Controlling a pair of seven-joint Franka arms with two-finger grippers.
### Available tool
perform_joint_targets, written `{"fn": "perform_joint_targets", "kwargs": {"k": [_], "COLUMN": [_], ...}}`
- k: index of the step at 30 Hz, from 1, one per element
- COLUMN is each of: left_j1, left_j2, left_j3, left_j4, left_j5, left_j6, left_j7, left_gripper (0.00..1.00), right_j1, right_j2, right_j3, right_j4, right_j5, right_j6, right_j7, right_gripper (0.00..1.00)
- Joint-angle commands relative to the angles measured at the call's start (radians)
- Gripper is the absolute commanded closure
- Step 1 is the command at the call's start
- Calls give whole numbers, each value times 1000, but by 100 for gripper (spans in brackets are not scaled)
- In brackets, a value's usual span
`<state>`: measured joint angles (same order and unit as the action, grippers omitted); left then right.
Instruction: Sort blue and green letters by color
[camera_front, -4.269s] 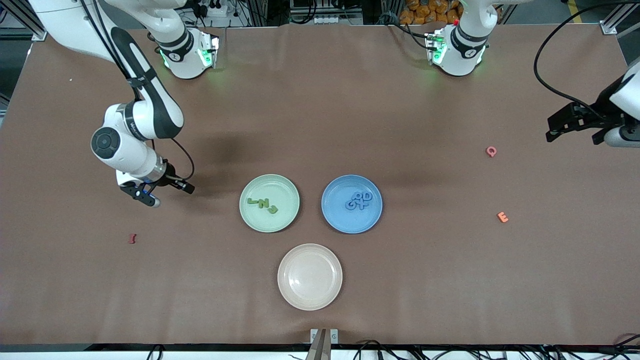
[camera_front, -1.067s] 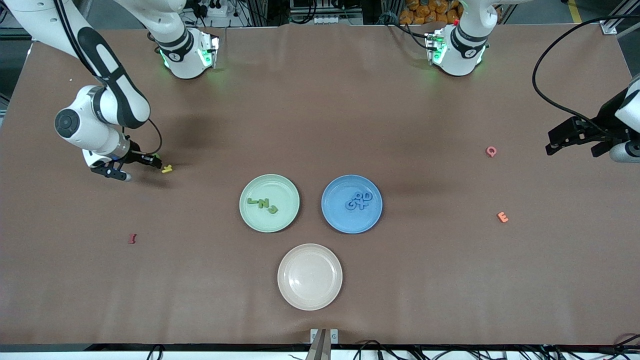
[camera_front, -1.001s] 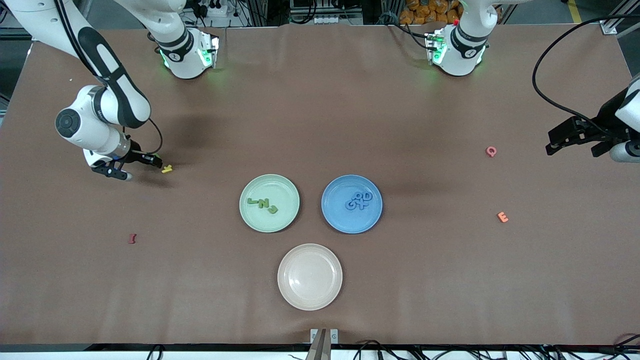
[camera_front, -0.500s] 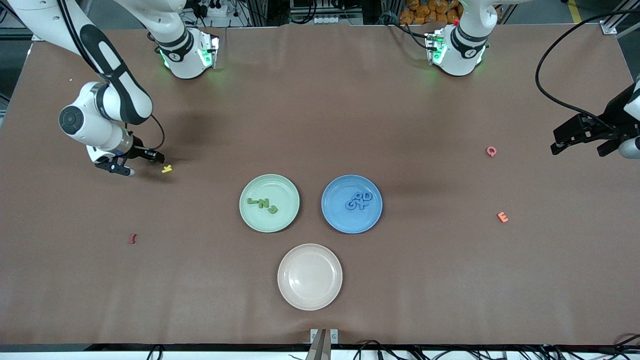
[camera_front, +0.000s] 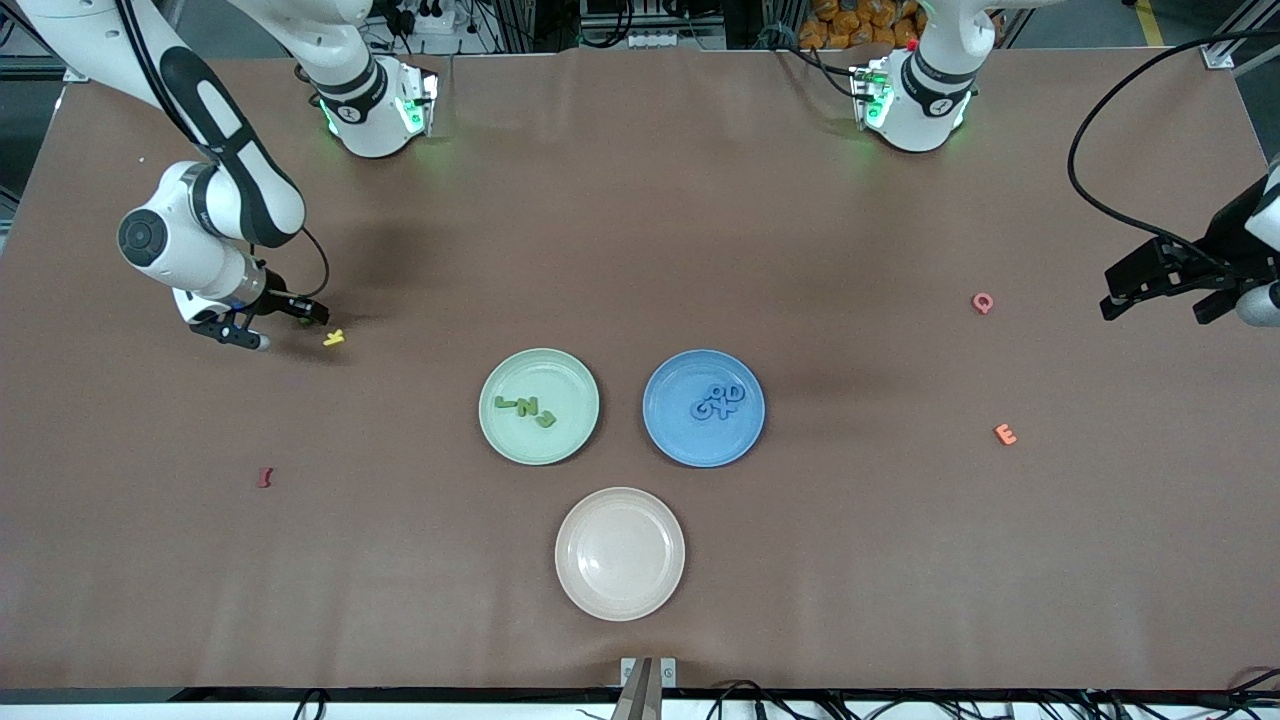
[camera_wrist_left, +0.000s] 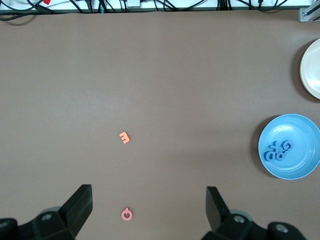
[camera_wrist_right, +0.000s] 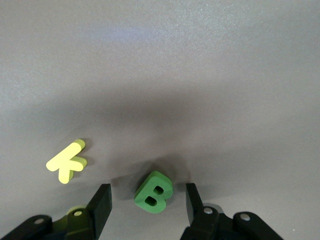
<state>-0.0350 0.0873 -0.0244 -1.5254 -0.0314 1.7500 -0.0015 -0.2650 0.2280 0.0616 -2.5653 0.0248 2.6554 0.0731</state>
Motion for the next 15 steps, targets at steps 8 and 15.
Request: {"fn": "perform_joint_targets", "kwargs": {"k": [8,15], "left_j1": [-3,-2], "left_j2": [-3,-3], "left_j3": [-2,-2], "left_j4": [-2,-2], "left_j5": [13,13], "left_j6": [9,9], "left_j7": [-15,-15], "left_gripper": [0,0], "right_j1": [0,3], "right_j2": [-38,-38], "right_j3": [-2,-2], "right_j4": [-35,-33], "right_j5": [0,0], "right_j6": [12,11], "right_j7": [5,5], "right_gripper": [69,81]}}
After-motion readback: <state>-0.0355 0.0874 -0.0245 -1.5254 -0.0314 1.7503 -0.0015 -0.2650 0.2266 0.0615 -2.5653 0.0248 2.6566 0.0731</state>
